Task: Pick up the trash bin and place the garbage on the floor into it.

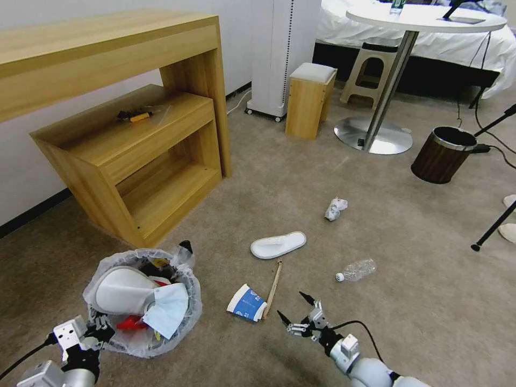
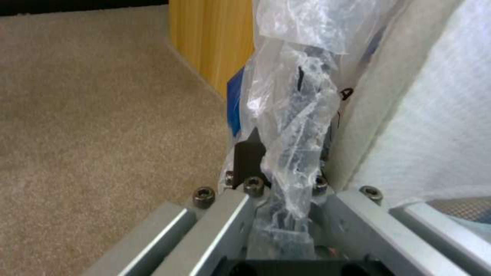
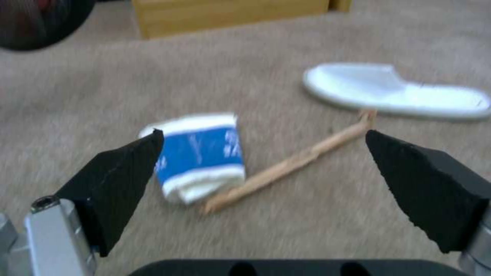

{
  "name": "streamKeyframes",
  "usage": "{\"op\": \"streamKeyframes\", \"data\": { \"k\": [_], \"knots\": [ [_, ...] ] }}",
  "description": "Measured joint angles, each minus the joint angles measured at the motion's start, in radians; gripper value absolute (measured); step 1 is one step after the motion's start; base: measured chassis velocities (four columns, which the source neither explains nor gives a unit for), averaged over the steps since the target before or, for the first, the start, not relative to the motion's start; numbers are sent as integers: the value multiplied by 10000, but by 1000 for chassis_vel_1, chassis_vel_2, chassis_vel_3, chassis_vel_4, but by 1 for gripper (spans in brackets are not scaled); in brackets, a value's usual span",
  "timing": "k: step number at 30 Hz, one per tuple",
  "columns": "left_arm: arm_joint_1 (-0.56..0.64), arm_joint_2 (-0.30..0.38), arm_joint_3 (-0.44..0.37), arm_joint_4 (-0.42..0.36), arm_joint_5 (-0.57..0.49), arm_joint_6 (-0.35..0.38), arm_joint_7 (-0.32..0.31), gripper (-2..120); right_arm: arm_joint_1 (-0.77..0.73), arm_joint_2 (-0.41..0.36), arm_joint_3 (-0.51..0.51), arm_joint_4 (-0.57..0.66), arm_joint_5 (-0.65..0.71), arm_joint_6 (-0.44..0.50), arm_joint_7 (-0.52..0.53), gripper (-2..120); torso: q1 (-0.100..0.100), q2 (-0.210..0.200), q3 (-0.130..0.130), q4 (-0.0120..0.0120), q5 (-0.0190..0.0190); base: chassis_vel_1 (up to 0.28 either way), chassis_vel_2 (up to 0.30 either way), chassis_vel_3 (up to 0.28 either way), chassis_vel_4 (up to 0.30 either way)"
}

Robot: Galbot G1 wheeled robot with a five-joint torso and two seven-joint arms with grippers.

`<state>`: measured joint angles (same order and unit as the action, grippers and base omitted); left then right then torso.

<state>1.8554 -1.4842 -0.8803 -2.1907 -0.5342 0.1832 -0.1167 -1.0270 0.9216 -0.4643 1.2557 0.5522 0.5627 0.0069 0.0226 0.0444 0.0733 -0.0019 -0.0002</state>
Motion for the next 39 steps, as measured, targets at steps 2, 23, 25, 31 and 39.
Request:
{"op": "streamKeyframes", "data": {
  "k": [2, 23, 25, 31, 39],
  "knots": [
    [-10, 14, -22, -6, -23, 0, -11, 0, 4, 47, -72, -127, 22, -2, 0, 100, 0, 0, 0, -1, 0, 0, 0, 0, 0],
    [-71, 189, -152, -344, -354, 138, -202, 0, 1338, 948, -1708, -1772, 1731, -502, 105, 100, 0, 0, 0, 0, 1, 0, 0, 0, 0],
    [-71, 188, -150, -361, -355, 139, -206, 0, 1431, 1049, -1795, -1857, 1858, -552, 132, 100, 0, 0, 0, 0, 0, 0, 0, 0, 0],
    [-35, 192, -109, -505, -361, 147, -210, 0, 1808, 1811, -1997, -2455, 2164, -627, 169, 100, 0, 0, 1, -1, -1, 0, 0, 0, 0],
    [47, 281, -134, -735, -448, 150, -228, 0, 1854, 2779, -2033, -3059, 2301, -720, 145, 100, 0, 0, 1, 0, 2, 0, 0, 0, 0]
  ]
}}
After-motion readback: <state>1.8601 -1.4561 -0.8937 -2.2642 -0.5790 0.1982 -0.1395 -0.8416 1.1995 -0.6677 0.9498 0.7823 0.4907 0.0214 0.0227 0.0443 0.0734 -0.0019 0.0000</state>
